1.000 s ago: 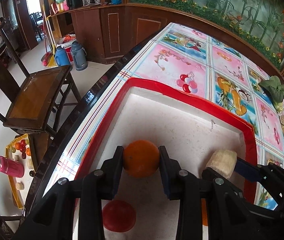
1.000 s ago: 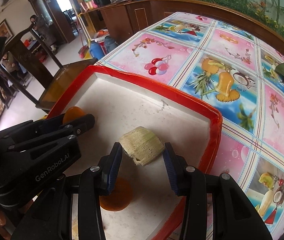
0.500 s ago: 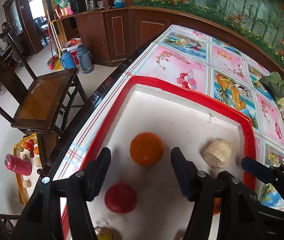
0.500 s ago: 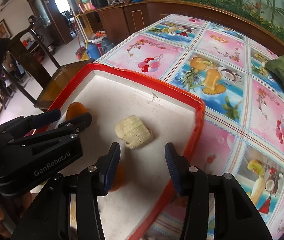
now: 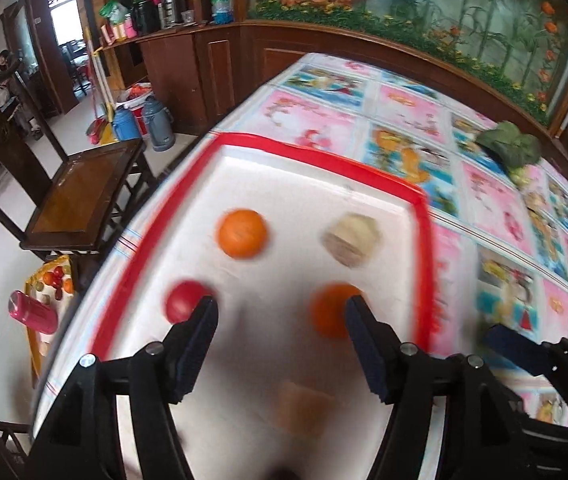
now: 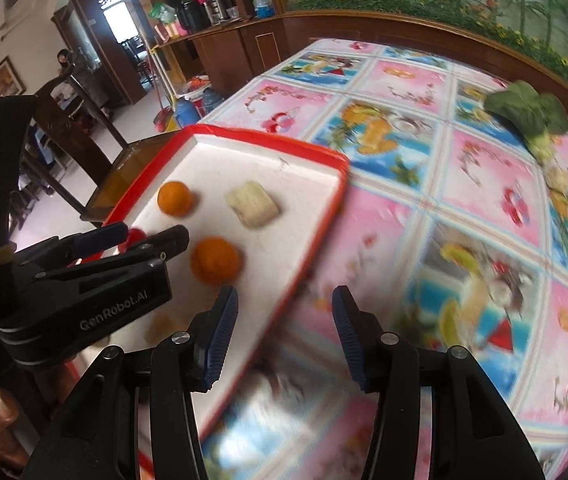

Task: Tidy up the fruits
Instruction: 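Move both open tools back toward the remaining tan pieces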

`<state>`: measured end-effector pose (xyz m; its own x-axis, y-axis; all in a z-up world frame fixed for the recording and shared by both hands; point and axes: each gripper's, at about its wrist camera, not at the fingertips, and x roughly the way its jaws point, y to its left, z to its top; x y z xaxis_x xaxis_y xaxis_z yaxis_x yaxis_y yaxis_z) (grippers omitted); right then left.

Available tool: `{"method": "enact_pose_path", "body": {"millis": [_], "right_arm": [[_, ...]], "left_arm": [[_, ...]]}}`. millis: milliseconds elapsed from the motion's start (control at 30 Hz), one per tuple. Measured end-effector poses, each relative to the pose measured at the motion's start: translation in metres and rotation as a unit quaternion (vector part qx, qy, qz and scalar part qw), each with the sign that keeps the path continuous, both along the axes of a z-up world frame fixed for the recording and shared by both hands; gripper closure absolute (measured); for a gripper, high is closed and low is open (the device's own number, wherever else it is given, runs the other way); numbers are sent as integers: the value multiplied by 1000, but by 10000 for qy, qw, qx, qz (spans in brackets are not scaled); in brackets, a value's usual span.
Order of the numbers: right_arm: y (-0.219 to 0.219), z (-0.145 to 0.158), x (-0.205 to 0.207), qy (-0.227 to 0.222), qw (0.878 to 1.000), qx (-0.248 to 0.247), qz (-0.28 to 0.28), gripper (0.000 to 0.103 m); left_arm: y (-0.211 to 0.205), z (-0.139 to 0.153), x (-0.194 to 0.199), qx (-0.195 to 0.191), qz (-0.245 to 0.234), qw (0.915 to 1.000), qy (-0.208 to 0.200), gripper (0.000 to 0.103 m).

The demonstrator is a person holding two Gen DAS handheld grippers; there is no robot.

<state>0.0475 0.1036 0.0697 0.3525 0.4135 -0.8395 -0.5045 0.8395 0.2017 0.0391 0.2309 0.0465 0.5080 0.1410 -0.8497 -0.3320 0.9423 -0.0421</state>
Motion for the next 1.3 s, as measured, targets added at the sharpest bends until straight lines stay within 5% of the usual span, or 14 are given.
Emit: {"method": "enact_pose_path", "body": {"millis": [433,867,1300], "right_arm": [[-139,-14,-32,190,9965,84,-806,54],[-324,-3,42,-74,9734,140,-2285,54],[-347,-33,136,-97,9743,-191,-2244,50]], "left_arm": [[-144,-2,0,-231,-1314,9907,250,30],[-214,2,32,-27,-1511,9879,348,29],[-251,1,86,444,-1526,9863,452,29]]}}
